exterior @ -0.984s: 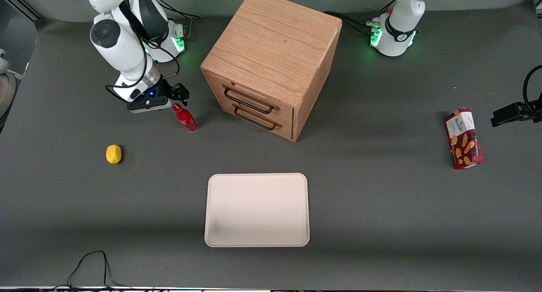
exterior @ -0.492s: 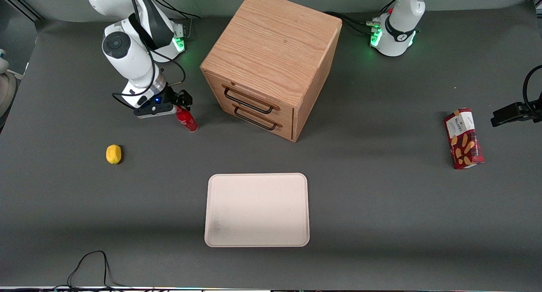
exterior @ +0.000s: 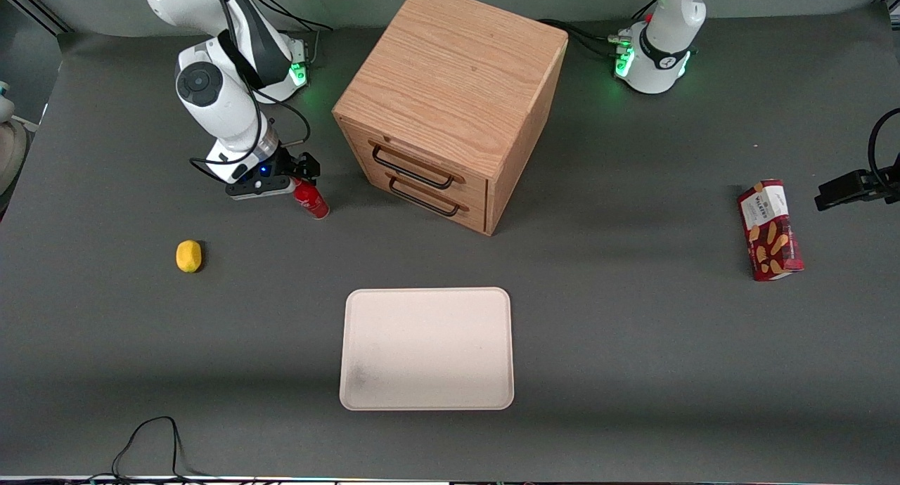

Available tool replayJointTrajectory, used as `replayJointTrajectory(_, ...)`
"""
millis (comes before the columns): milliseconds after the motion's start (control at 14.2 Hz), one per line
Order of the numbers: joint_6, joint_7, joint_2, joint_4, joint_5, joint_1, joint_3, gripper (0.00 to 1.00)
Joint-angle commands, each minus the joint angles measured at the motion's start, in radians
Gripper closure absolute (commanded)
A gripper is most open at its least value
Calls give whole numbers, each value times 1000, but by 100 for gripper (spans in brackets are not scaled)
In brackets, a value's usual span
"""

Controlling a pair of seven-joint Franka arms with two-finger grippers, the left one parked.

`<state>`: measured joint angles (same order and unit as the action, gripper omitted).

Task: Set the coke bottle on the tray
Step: 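Lower the right gripper and close it around the bottle's neck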

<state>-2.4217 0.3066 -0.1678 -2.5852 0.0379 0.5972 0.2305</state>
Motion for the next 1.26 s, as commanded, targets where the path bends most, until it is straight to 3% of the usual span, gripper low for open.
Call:
replayJointTrajectory(0,-10,26,-2,-12,20,-4,0,0)
replayJointTrajectory(141,-8,26,-2,-10,20,-4,-2,0)
replayJointTrajectory(211,-8,26,-2,-9,20,-4,0,12)
replayJointTrajectory(351,-8,25,-2,-7,20,-4,-2,46)
replayJointTrajectory(562,-8,25,-2,-4,20,-4,-8,80)
replayJointTrajectory(632,-8,25,-2,-4,20,-4,-8,86)
replayJointTrajectory(914,59,26,-13,45,20,-5,-10,95)
replayJointTrajectory(1195,359,11,-21,281,20,-8,-2,95)
